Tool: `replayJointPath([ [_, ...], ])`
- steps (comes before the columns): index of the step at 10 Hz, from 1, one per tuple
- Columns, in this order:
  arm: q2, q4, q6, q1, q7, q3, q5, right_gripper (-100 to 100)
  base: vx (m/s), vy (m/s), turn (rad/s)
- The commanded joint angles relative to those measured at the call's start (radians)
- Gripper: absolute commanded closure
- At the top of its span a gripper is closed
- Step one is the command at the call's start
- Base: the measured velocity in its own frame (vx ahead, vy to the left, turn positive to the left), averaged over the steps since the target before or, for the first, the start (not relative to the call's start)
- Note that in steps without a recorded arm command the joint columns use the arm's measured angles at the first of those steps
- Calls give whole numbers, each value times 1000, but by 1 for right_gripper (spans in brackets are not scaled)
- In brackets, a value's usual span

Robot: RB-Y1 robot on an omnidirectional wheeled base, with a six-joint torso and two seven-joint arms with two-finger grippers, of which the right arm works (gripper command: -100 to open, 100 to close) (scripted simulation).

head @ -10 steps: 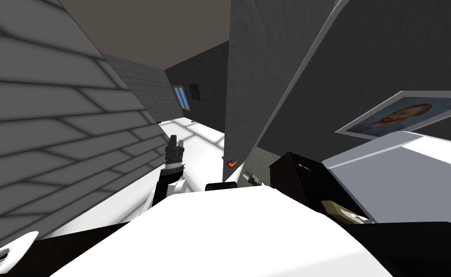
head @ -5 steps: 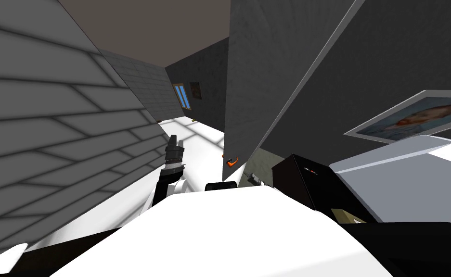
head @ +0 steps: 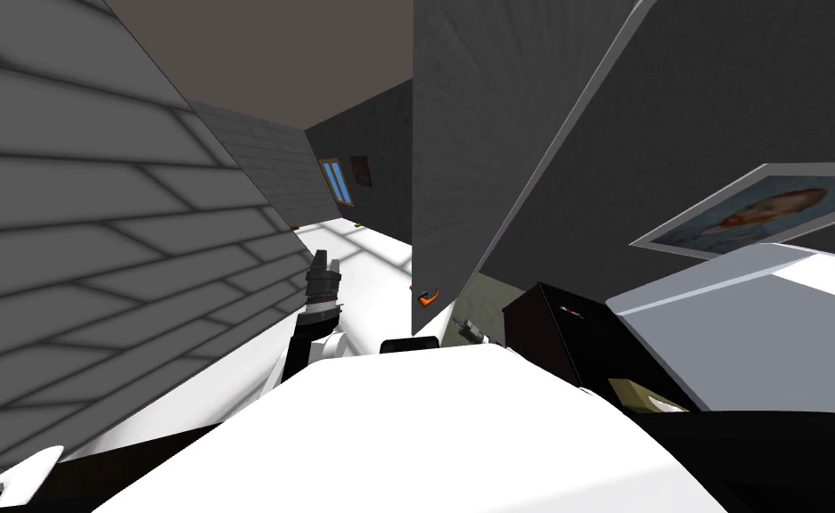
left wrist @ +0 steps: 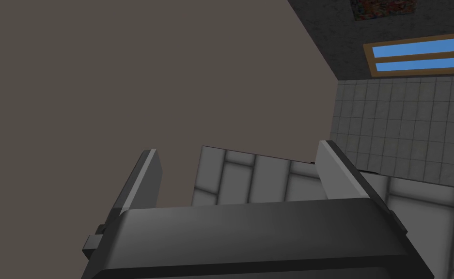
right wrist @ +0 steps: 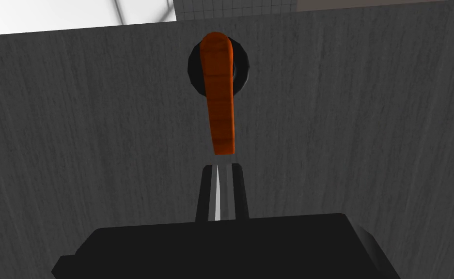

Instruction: Push the door open

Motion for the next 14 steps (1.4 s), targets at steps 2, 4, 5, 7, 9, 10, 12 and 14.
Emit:
replayJointPath([
  [2, 1, -28, 41, 8, -5, -20, -22, -100, -61, 108, -65],
  [4, 14, -20, 82, 1, -4, -55, -58, -100, -68, 120, -108],
  [5, 19, -17, 96, -2, -4, -67, -71, -100, -107, 147, -134],
  [7, 29, -11, 108, -19, 0, -61, -66, -100, 12, 67, 35],
  [9, 36, -10, 129, -35, -1, -64, -70, -100, 142, 115, 65],
  [10, 40, -9, 144, -46, -2, -66, -73, -100, 199, 146, 89],
  [12, 49, -7, 170, -64, -3, -70, -78, -100, 173, 121, 62],
  [14, 45, -20, 165, -53, -4, -69, -76, 100, 37, 25, 0],
])
